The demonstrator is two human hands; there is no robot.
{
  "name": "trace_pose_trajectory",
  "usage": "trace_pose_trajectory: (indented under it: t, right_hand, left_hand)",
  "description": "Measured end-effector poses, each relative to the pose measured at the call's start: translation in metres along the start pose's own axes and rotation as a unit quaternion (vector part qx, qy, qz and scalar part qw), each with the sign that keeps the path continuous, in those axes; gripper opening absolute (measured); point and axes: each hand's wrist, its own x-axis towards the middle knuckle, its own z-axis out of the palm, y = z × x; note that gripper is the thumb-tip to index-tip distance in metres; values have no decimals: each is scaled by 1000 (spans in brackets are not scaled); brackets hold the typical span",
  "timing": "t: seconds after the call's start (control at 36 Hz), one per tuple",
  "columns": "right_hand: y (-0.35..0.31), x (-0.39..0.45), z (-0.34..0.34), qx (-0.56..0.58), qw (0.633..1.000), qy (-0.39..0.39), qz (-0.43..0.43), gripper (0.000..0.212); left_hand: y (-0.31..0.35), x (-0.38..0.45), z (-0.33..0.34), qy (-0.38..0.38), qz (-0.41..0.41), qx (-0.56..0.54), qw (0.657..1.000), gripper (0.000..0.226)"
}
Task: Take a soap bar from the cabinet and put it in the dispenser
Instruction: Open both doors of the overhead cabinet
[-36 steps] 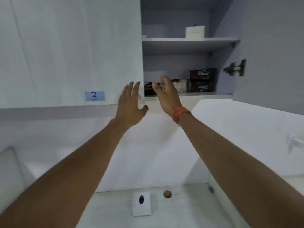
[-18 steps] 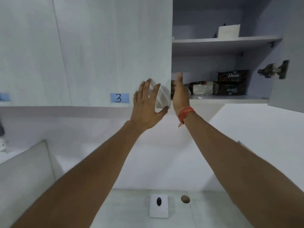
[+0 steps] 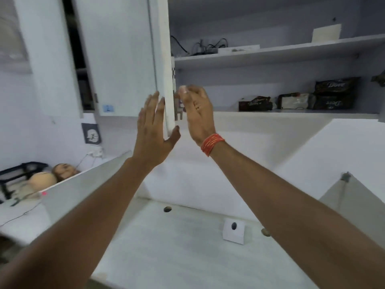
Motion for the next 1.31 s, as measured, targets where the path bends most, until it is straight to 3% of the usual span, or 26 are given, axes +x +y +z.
trace_pose_trajectory:
  t: [0.08, 0.17, 0.39, 0.5, 0.64, 0.83, 0.94, 1.03, 1.08, 1.17, 1.31]
  right_hand:
    - [-5, -8, 41, -27, 997, -67, -3, 45]
    - [-13, -15, 82, -37, 990, -135, -8, 54]
    - [-12, -24, 198, -94, 957, -273, 26, 63]
    - [-4, -19, 244, -106, 950, -288, 52, 71]
    - [7, -20, 269, -126, 956, -261, 46, 73]
    - [8, -15, 270, -147, 954, -260, 26, 74]
    - [0, -10, 256, -170, 952, -256, 10, 82]
    - [-13, -4, 235, -162, 963, -215, 5, 83]
    - [-20, 2, 218, -157, 971, -182, 8, 83]
    - [-27, 10, 187, -165, 977, -135, 14, 81]
    - [-34, 17, 117, -201, 978, -61, 4, 76]
  left_hand:
    - [-25, -10, -43, 5, 2, 134, 991, 63]
    - [-53, -20, -78, -9, -12, 200, 980, 57]
    - [-148, -35, -125, -71, -173, 212, 959, 40]
    - [-193, -31, -140, -101, -189, 206, 955, 45]
    - [-205, -34, -140, -93, -164, 145, 971, 47]
    - [-215, -33, -141, -114, -187, 138, 966, 45]
    - [-204, -25, -142, -89, -256, 90, 958, 32]
    - [-193, -13, -147, -40, -290, 68, 954, 53]
    - [-183, -5, -150, 22, -243, 58, 968, 68]
    - [-157, 6, -143, 108, -131, 5, 985, 64]
    - [-102, 26, -108, 112, -93, -152, 978, 54]
